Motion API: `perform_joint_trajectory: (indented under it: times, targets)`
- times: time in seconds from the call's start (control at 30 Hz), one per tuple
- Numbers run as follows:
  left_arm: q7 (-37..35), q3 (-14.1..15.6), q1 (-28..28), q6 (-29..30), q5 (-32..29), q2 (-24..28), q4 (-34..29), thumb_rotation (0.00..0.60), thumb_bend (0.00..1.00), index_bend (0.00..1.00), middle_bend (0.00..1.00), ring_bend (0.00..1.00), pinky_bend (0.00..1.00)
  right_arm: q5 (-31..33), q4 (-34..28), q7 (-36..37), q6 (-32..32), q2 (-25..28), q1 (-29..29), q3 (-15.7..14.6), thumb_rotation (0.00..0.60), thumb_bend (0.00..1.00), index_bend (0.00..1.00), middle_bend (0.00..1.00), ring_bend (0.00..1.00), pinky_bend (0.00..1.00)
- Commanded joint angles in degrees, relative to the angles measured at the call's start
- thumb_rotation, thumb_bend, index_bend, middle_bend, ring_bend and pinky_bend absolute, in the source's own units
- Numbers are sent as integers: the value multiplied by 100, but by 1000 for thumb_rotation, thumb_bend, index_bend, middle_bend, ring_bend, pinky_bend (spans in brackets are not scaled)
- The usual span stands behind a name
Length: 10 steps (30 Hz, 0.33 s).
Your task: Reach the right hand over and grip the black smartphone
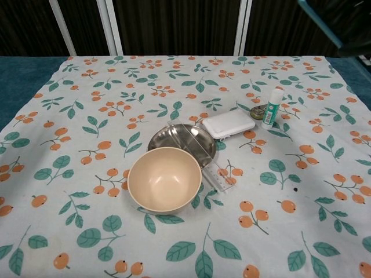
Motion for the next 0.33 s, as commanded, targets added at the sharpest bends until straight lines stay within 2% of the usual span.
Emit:
perform_joint_trajectory:
  times: [0.03,0.13,0.33]
  targets:
    - [5,1,0,-2,-2,-2,-1,600,361,117,0,0,0,41,-8,748,-219,395,-40,272,600,344,379,470,447,280]
    - [7,3,1,0,2,-8,5,600,361,117,0,0,0,-75,32,1318,-312,562,-121,333,600,344,379,469,447,280]
    - [-5,4,2,-6,-5,-10,7,600,361,117,0,0,0,-342,220,1820,-477,688,-174,262,600,344,379,469,447,280]
